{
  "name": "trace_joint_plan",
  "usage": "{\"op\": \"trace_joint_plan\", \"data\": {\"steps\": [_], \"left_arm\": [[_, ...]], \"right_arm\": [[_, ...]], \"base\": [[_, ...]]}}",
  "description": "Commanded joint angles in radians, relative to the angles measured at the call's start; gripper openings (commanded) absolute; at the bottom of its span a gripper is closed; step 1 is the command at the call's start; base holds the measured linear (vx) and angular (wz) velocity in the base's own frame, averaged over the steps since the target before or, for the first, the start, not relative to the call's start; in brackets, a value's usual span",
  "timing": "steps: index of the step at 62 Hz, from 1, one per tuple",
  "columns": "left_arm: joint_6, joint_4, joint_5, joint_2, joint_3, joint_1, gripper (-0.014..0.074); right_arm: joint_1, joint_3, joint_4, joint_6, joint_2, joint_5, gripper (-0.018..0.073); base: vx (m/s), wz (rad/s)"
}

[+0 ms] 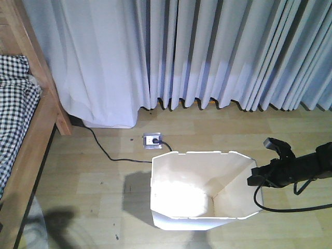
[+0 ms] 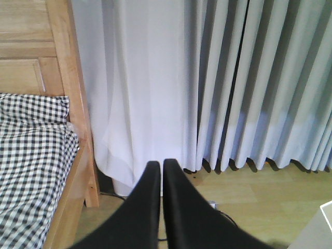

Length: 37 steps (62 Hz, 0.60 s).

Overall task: Move trash bin to bedside with robot
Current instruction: 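Carry the held bin with the right gripper to the floor beside the bed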

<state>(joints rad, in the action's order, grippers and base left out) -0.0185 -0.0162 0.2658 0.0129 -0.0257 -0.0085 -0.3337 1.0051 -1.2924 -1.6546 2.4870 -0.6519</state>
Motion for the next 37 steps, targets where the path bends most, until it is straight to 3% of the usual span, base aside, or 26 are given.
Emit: {"op": "trace_joint_plan", "data": {"steps": [1,37], "left_arm": [[-0.004,-0.002,-0.069,0.012,-0.019,-0.006,-0.0006],[-0.004,-0.002,-0.069,0.012,-0.019,-0.006,-0.0006]], "right_arm": [[-0.003,0.007,-0.041,-0.005,-0.073,-0.232,-0.0005],[-0.003,0.007,-0.041,-0.005,-0.073,-0.236,-0.0005]], "base": [[0.15,-0.04],[0.12,0.01]]}}
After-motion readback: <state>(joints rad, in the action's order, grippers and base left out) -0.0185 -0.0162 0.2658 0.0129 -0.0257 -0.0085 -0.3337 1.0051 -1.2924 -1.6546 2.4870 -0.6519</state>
